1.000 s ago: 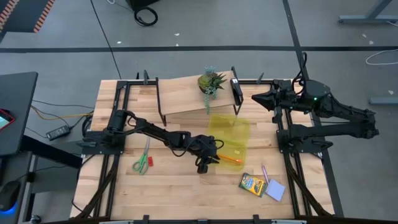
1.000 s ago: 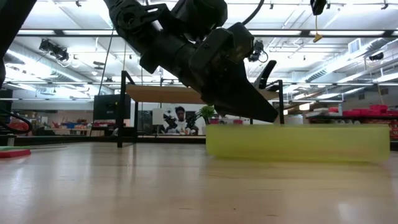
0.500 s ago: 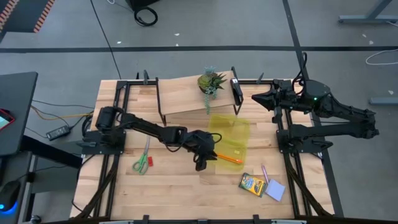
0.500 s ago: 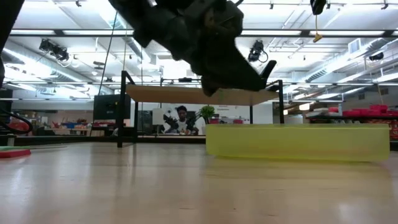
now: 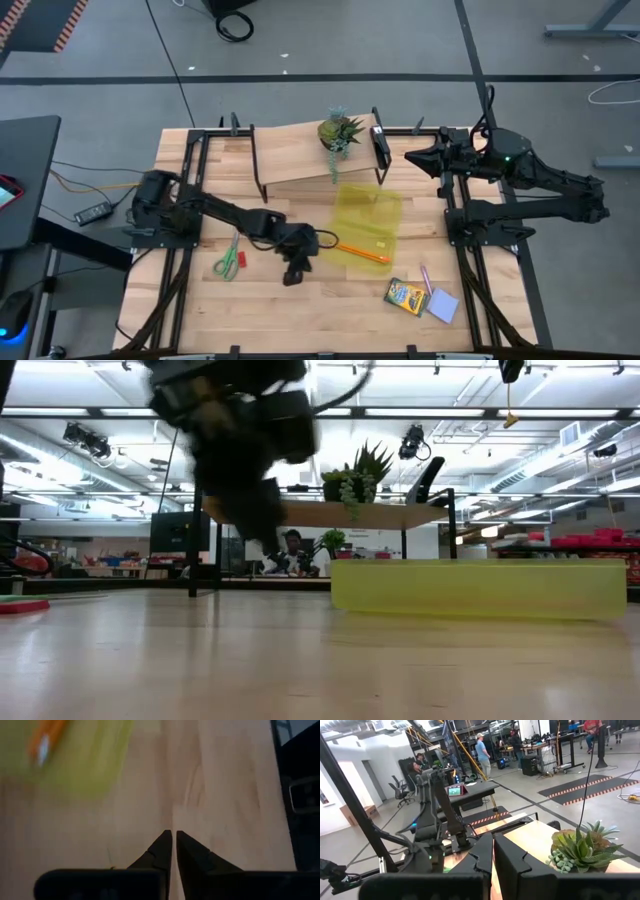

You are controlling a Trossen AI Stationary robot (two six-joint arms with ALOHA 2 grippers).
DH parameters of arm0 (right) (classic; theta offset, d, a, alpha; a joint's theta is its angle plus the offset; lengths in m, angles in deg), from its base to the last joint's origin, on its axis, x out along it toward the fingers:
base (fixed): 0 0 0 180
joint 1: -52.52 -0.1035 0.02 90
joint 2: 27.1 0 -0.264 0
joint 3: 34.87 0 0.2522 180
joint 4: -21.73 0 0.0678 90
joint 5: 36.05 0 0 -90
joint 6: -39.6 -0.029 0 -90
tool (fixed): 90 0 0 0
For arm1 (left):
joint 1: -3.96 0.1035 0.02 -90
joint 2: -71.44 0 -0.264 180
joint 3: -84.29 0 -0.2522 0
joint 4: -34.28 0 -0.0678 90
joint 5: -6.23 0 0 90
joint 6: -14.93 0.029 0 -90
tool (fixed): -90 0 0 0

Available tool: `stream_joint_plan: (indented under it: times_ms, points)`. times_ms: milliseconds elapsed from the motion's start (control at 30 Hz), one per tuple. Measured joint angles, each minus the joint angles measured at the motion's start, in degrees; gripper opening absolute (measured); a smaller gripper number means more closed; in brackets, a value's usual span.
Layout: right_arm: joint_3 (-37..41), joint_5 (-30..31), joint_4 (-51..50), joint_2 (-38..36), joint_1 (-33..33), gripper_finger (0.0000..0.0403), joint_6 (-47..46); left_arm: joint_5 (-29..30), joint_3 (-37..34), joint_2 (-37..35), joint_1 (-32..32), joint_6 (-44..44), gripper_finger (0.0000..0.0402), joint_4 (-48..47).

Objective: Pack school essentials
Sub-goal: Put the green scissors into the yellow supply box

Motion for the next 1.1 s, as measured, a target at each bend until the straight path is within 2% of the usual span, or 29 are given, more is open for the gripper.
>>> stream_joint_plan:
  times_ms: [133,300,433,533,667,767,1100]
  points:
    - [0.00,0.02,0.21,-0.01,0.00,0.0023,0.01,0.06,-7.59,-7.14,-0.36,-6.48,0.0018,1.74]
    - [0.00,0.02,0.54,-0.02,0.00,0.0023,0.24,3.44,-16.58,-15.45,-1.71,-14.02,0.0012,1.17]
    - [0.00,0.78,1.75,-0.01,0.00,0.0023,0.25,3.38,-22.87,-19.99,-3.89,-25.04,0.0022,0.77]
    - [0.00,1.53,2.51,-0.02,0.00,0.0023,0.26,2.74,-25.57,-22.55,-5.77,-37.20,0.0032,-0.35]
    - [0.00,1.95,2.71,0.00,0.00,0.0023,0.02,2.17,-26.01,-24.52,-8.09,-52.46,0.0043,-7.71]
    - [0.00,1.97,3.68,0.02,0.00,0.0023,0.18,-0.58,-24.98,-25.18,-8.22,-59.43,0.0049,-13.19]
    - [0.00,4.45,6.21,0.22,0.00,0.0023,3.59,-0.93,-20.54,-25.37,-8.44,-65.11,0.0086,-35.84]
